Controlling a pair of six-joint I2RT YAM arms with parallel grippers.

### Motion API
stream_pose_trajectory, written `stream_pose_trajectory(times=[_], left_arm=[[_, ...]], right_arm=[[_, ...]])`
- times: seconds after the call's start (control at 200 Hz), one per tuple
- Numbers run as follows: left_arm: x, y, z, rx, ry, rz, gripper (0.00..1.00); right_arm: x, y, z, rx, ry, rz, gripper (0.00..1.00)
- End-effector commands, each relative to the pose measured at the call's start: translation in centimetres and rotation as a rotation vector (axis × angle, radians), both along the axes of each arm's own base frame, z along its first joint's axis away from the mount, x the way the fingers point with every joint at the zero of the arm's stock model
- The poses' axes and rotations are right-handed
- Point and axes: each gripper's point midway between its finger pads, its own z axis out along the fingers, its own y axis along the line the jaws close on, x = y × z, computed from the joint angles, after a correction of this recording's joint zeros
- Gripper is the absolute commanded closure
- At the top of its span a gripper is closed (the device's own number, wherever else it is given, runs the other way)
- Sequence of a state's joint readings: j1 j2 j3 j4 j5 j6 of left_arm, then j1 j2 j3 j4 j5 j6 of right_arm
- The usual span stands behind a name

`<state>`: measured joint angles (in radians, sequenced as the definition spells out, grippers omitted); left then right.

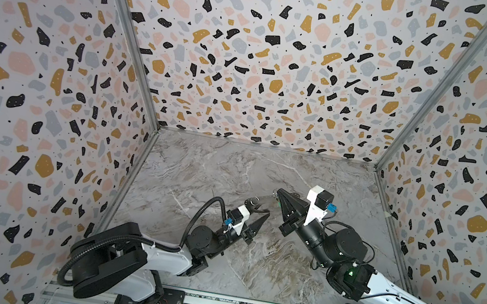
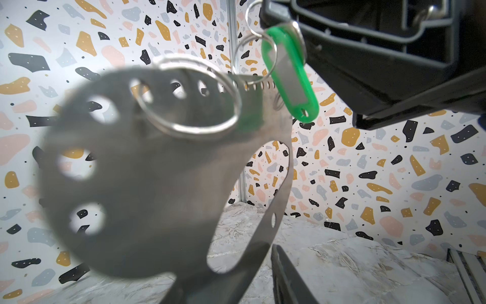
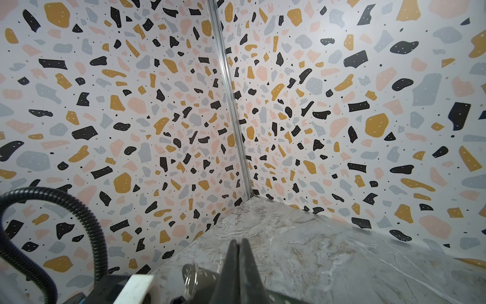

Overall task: Attach keys to a key ring
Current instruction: Insert the key into the keyring.

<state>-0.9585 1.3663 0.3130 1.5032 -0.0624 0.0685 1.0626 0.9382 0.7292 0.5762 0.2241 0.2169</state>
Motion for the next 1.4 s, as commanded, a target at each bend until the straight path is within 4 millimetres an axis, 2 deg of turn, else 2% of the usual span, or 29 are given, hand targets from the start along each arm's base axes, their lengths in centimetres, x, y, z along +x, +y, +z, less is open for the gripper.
stream_pose_trajectory(times=[0.0,0.085,0.27,0.556,0.736,1.001,1.267,1.392], left_arm=[[-2.8,3.7,8.8,-0.304,-0.240,0.009,0.62],[-2.9,3.7,9.0,-0.306,-0.247,0.003,0.67],[-3.1,3.7,8.9,-0.301,-0.252,-0.002,0.87],[-3.9,4.1,7.8,-0.284,-0.226,-0.042,1.00],[-3.5,2.0,5.5,-0.160,-0.104,-0.108,1.00],[-2.7,0.4,2.4,0.026,0.068,-0.129,1.00],[-2.0,2.4,2.1,0.055,0.110,-0.034,1.00],[-1.7,2.5,2.0,0.080,0.129,-0.015,1.00]], right_arm=[[-0.5,-0.8,1.0,0.048,-0.005,0.000,1.00],[-0.5,-0.8,0.7,0.045,0.003,0.002,1.00],[-0.6,-1.0,0.4,0.043,0.009,0.001,1.00],[0.0,-2.0,-0.5,0.018,0.025,-0.058,1.00],[0.6,-2.8,-1.2,-0.029,0.040,-0.116,1.00],[1.9,-3.7,-2.5,-0.112,0.087,-0.158,1.00],[2.6,-4.5,-5.4,-0.216,0.170,-0.171,1.00],[2.7,-4.6,-7.2,-0.267,0.213,-0.167,1.00]])
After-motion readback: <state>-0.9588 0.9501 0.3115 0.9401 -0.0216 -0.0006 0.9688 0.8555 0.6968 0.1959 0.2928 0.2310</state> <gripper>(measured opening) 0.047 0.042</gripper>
